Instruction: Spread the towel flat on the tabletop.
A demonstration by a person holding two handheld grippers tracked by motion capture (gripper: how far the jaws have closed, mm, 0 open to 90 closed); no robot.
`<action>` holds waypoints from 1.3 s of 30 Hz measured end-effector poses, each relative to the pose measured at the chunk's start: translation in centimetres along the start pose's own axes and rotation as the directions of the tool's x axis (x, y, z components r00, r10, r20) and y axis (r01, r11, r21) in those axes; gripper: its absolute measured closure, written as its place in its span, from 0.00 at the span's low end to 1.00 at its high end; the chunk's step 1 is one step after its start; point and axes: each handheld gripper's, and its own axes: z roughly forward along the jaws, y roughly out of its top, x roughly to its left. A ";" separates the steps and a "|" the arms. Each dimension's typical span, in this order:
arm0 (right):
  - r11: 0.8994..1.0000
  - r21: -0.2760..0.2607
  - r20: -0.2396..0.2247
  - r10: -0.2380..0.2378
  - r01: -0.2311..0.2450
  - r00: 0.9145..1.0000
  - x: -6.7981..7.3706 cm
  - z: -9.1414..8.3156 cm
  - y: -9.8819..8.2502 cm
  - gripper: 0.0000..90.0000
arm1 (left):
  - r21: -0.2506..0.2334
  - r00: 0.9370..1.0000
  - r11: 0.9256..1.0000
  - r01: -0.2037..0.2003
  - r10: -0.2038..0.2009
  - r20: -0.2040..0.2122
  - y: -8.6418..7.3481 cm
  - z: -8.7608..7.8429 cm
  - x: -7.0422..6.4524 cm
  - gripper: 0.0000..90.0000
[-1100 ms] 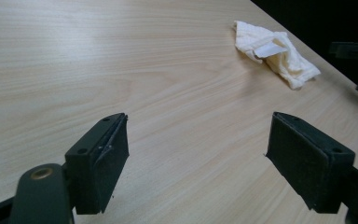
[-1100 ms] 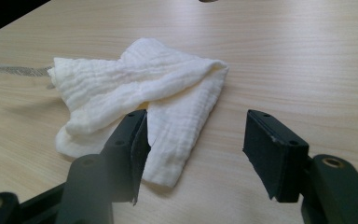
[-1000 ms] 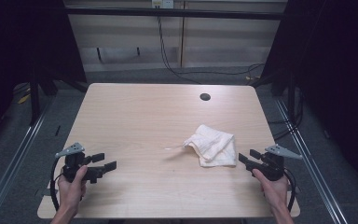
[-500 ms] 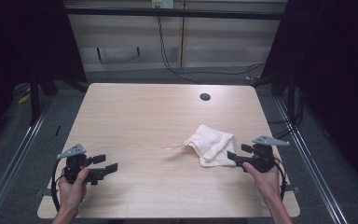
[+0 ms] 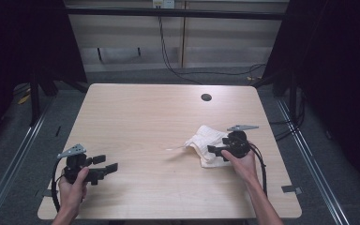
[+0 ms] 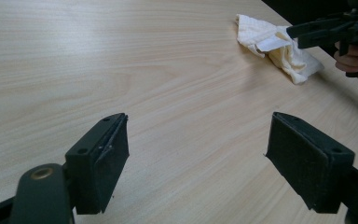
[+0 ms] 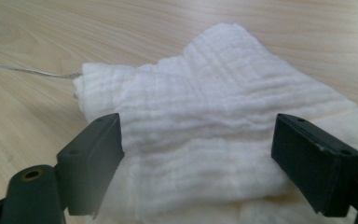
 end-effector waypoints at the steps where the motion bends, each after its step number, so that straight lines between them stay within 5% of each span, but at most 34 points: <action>1: 1.000 0.017 0.024 -0.017 0.016 1.000 0.1 0.3 0.1 0.20 | 0.000 1.000 1.000 0.001 -0.001 0.001 0.0 0.0 0.0 0.23; 4: 0.995 0.086 0.052 -0.051 0.047 0.997 0.1 1.5 -0.3 0.22 | 0.003 1.000 1.000 0.000 0.000 0.003 0.0 0.1 -0.1 0.23; 8: 0.988 0.106 0.126 -0.123 0.110 0.984 0.9 1.6 -0.5 0.34 | 0.006 1.000 1.000 -0.003 0.003 0.006 -0.1 0.2 -0.2 0.23; 12: 0.987 0.111 0.123 -0.126 0.112 0.984 1.1 1.5 -0.5 0.48 | 0.004 1.000 1.000 -0.002 0.002 0.007 0.0 0.3 -0.2 0.23; 17: 0.994 0.066 0.065 -0.096 0.092 0.993 1.4 1.2 -1.1 0.71 | 0.014 1.000 1.000 -0.025 0.025 0.016 0.4 1.1 -0.7 0.24; 22: 0.996 0.047 0.000 -0.073 0.073 0.997 2.0 1.2 -1.5 0.78 | 0.023 0.999 0.999 -0.030 0.029 0.031 0.6 1.7 -1.2 0.25; 28: 0.993 0.056 -0.045 -0.104 0.107 0.994 3.8 1.5 -1.7 0.82 | 0.029 0.998 0.999 -0.046 0.044 0.051 1.3 2.7 -2.1 0.28; 34: 0.985 0.069 -0.116 -0.147 0.156 0.982 5.9 2.0 -1.8 0.85 | 0.045 0.993 0.995 -0.092 0.088 0.076 1.6 3.4 -3.1 0.40; 39: 0.976 0.062 -0.186 -0.192 0.207 0.964 8.4 2.6 -1.5 0.86 | 0.063 0.986 0.990 -0.124 0.116 0.118 1.9 4.0 -3.9 0.50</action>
